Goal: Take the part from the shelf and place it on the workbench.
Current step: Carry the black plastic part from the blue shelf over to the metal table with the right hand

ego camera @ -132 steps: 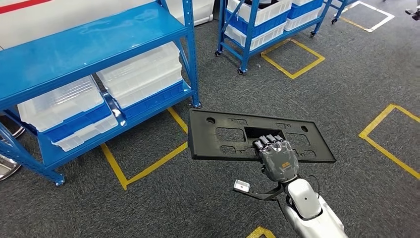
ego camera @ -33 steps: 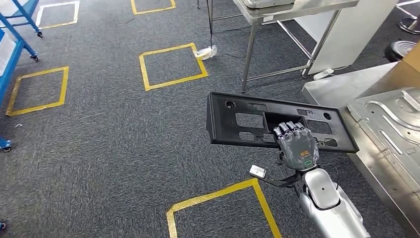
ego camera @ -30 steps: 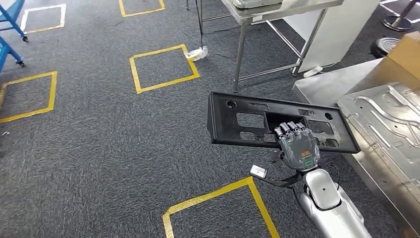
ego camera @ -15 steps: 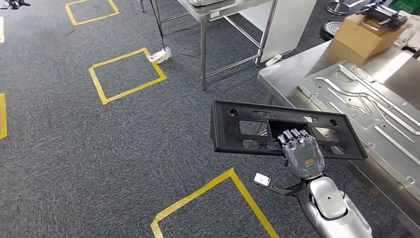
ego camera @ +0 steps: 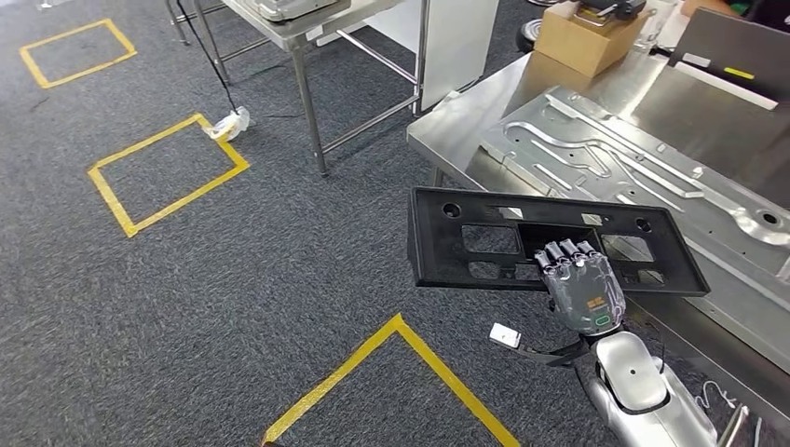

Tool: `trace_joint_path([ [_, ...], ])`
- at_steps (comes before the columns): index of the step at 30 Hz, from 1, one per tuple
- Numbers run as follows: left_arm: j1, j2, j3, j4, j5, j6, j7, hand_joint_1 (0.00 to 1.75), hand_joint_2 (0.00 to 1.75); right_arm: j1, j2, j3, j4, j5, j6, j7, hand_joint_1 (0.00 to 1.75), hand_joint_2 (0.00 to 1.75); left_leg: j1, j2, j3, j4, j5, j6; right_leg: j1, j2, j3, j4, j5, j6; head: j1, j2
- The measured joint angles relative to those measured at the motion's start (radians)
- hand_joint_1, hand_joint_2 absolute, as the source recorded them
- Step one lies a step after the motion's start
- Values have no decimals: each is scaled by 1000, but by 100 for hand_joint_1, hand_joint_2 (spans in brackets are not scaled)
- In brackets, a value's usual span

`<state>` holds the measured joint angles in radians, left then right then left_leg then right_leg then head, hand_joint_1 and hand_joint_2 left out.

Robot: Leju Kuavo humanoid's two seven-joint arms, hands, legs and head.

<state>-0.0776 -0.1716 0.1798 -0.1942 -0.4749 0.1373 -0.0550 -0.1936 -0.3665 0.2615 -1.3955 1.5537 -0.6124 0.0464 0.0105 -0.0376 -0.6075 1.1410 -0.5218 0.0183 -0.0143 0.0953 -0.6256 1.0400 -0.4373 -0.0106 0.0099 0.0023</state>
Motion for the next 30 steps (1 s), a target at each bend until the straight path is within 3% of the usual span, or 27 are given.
trace_joint_path([
  [2,1,0,1,0,0,0,2,0,175,3,-7,-11,-4,0,1,3,175,175,0,-45,38,-91,29,7,-2,24,-6,2,3,8,0,0],
  [3,2,0,2,0,0,1,3,0,175,8,-11,-16,-7,0,1,4,175,175,-1,-53,45,-105,27,9,-4,37,-9,0,6,15,0,0],
  [5,2,-1,4,0,0,2,5,0,175,23,-22,-30,-14,0,0,5,175,175,-2,-31,50,-117,31,14,-9,55,-14,-5,12,31,0,0],
  [7,3,-2,6,0,-1,4,7,0,175,35,-33,-50,-21,-2,0,6,175,175,1,-4,57,-134,42,27,-6,9,-28,20,-6,42,2,0],
  [9,4,-2,10,0,-4,6,8,0,175,37,-37,-69,-25,-4,0,7,175,175,0,26,61,-143,46,36,-3,-62,-75,119,-63,50,4,0],
  [11,7,-1,11,0,-7,7,10,0,175,42,-37,-78,-25,-4,1,7,175,175,-2,57,60,-143,45,38,-8,-86,-129,234,-108,58,5,0],
  [12,7,0,12,0,-9,8,12,0,175,46,-37,-81,-25,-4,1,7,175,175,-2,71,60,-143,43,37,-10,-90,-137,254,-107,61,4,0],
  [13,7,0,12,0,-10,8,13,0,175,50,-37,-84,-24,-5,1,6,175,175,-2,85,62,-142,41,35,-12,-95,-124,233,-87,63,5,0],
  [16,6,0,12,0,-14,8,16,0,175,55,-37,-91,-26,-5,1,6,175,175,-6,122,68,-136,28,23,-8,-149,-17,36,-8,57,4,0],
  [18,4,0,12,0,-16,8,16,0,175,56,-36,-95,-29,-5,1,6,175,175,-11,140,73,-133,20,11,0,-165,7,-14,-2,43,4,0],
  [20,2,1,12,0,-17,8,16,0,175,59,-36,-99,-30,-5,1,6,175,175,-13,159,80,-135,14,1,0,-141,7,-14,0,29,4,0],
  [21,1,1,12,0,-17,8,16,0,175,60,-36,-101,-31,-5,1,6,175,175,-11,154,81,-129,6,-5,-3,-129,8,-17,1,22,4,0],
  [23,1,1,12,0,-17,8,16,0,175,60,-36,-103,-34,-5,0,6,175,175,-7,107,58,-67,-37,-14,-9,-107,12,-23,5,9,3,0],
  [24,2,1,12,0,-17,8,16,0,175,59,-35,-103,-35,-5,1,6,175,175,-4,76,31,-5,-70,-17,-9,-97,12,-23,5,5,3,0],
  [26,4,1,12,0,-17,8,16,0,175,62,-34,-103,-36,-5,1,6,175,175,-4,47,-37,130,-123,-20,-8,-71,11,-21,5,2,3,0],
  [27,4,1,12,0,-17,8,16,0,175,63,-33,-102,-36,-5,1,6,175,175,-4,44,-56,161,-123,-19,-7,-57,10,-20,5,2,3,0],
  [28,3,1,12,0,-16,8,16,0,175,64,-33,-102,-36,-5,1,5,175,175,-4,42,-56,153,-103,-17,-6,-42,10,-18,5,2,3,0],
  [30,3,2,13,0,-17,8,16,0,175,65,-33,-103,-36,-5,1,5,175,175,-3,14,-7,31,-23,-8,-7,-13,10,-15,5,3,3,0],
])
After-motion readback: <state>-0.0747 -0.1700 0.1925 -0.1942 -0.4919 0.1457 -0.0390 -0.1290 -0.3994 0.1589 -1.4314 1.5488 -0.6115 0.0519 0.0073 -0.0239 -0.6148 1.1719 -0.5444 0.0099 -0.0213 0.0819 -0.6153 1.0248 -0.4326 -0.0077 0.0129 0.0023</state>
